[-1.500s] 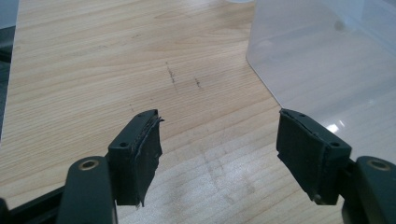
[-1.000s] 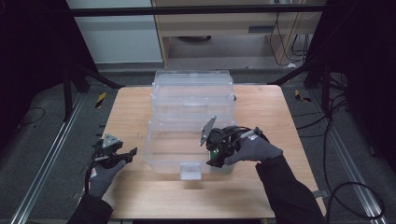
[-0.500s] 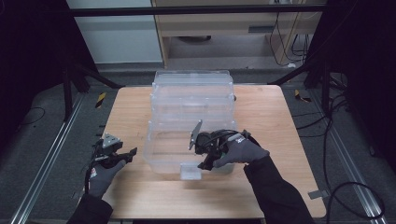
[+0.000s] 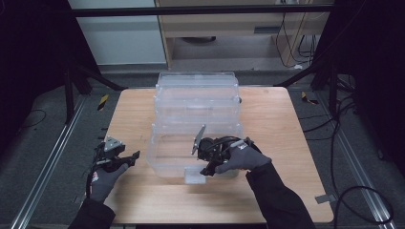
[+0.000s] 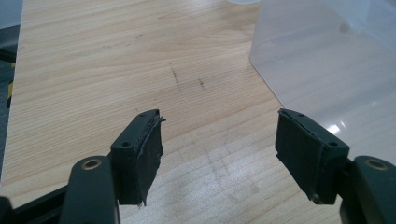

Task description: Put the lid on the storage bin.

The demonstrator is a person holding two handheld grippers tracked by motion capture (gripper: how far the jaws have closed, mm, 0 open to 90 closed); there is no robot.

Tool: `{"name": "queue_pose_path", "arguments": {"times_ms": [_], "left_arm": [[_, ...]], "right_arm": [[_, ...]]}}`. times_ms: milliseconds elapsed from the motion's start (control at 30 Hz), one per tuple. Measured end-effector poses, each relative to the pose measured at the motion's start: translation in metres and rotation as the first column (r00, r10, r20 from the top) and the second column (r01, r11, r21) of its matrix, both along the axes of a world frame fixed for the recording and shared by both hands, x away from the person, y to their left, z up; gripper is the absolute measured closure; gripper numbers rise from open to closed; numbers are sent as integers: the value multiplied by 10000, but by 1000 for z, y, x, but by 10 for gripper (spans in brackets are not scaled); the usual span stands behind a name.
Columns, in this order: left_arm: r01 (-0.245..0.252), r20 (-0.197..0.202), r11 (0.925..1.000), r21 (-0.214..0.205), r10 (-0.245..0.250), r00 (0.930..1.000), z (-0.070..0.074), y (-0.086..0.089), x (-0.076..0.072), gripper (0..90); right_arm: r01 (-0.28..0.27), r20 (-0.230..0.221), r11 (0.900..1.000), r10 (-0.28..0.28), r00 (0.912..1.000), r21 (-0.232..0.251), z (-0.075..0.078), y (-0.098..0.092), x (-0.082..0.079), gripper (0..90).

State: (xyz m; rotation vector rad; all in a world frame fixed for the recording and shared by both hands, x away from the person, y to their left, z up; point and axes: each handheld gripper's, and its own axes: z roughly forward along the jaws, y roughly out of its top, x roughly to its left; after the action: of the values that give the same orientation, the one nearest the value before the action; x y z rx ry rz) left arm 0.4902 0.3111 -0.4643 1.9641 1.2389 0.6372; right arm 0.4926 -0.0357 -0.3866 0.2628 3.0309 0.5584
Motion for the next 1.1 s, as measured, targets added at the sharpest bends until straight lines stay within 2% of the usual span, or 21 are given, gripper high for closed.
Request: {"name": "queue_pose_path", "arguments": {"times_ms": [100,367,500,600,700,933,1100], "left_arm": [[21,-20,10000,17,-21,10000,0,-1,0,310],[15,6,10000,-11,-15,10000,1,0,0,310],[21,0,10000,2,-21,10000,1,0,0,310],[41,10,10000,-12,-41,10000,1,0,0,310],[34,14,10000,-40,-34,10000,1,0,0,310],[64,51,10000,-19,-64,10000,3,-1,-1,310],[115,241,9999,-63,-113,9996,10,-1,-2,312]], "right_arm": [[17,-70,9998,-19,10000,-191,-4,1,0,490],[44,-73,9998,-45,10000,-204,-6,0,1,555],[6,-197,9992,-13,9998,-389,-10,0,2,572],[51,-261,9993,-61,9996,-378,-12,0,3,594],[149,-599,9997,-161,9981,-213,-15,-1,5,608],[43,-739,9997,-61,9972,-242,-15,-1,5,654],[23,-734,9997,-42,9973,-261,-15,0,5,658]]}}
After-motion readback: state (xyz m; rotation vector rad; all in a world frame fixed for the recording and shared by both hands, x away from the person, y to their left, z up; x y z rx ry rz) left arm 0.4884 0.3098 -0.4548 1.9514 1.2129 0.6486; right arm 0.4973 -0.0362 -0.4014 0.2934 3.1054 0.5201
